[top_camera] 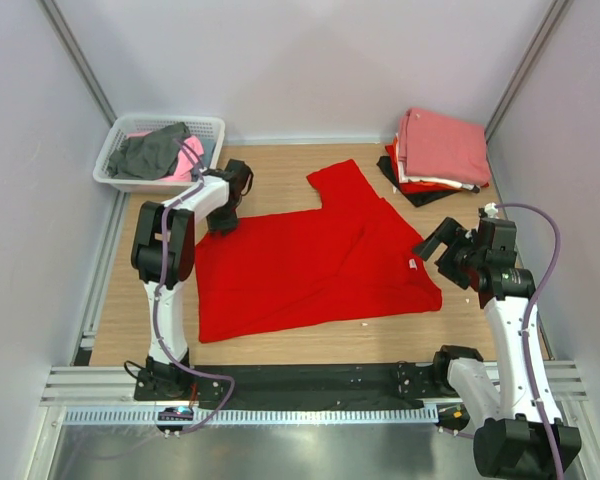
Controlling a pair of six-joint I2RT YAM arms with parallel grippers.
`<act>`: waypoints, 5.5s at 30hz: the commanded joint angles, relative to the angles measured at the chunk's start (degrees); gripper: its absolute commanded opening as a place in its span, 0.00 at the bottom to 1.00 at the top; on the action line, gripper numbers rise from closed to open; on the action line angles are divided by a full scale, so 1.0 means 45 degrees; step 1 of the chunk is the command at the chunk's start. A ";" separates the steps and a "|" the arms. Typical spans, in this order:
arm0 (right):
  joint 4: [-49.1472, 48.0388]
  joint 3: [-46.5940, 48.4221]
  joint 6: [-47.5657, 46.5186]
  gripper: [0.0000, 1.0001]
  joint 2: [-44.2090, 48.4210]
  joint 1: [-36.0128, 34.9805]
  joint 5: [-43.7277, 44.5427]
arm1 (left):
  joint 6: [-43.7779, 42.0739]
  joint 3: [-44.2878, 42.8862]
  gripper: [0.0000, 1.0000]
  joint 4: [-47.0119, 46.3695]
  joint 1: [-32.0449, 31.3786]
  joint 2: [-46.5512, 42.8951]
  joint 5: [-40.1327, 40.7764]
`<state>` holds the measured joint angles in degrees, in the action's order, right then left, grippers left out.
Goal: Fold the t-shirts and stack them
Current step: Fold the tshirt
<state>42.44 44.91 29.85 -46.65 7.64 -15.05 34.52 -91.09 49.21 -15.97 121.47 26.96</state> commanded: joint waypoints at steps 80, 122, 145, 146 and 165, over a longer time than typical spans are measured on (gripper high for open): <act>-0.4312 2.2133 -0.3527 0.02 -2.4692 -0.5819 0.6214 | -0.1422 0.2605 0.00 0.1935 -0.1081 -0.4865 -0.2417; -0.7595 0.3773 -0.4484 0.01 -0.5709 -0.5369 0.5434 | -0.1148 0.3698 0.00 0.2053 -0.0026 -0.7109 0.0200; -0.4434 -0.0211 -0.1441 0.01 -0.0396 -0.5369 0.6538 | -0.1344 0.5163 0.00 0.2286 -0.0026 -0.7268 -0.0113; -0.3695 -0.0387 -0.0412 0.01 -0.0182 -0.5369 0.6973 | -0.1344 0.5241 0.00 0.2364 -0.0026 -0.7131 -0.0112; -0.3061 -0.1522 0.3582 0.68 -0.0781 -0.5505 0.5985 | -0.1051 0.4832 0.68 0.1976 -0.0239 -0.7777 -0.1205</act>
<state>33.56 35.94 44.10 -46.61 -16.58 15.86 29.63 -67.64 60.64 -16.43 85.21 24.03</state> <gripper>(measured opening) 0.685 0.682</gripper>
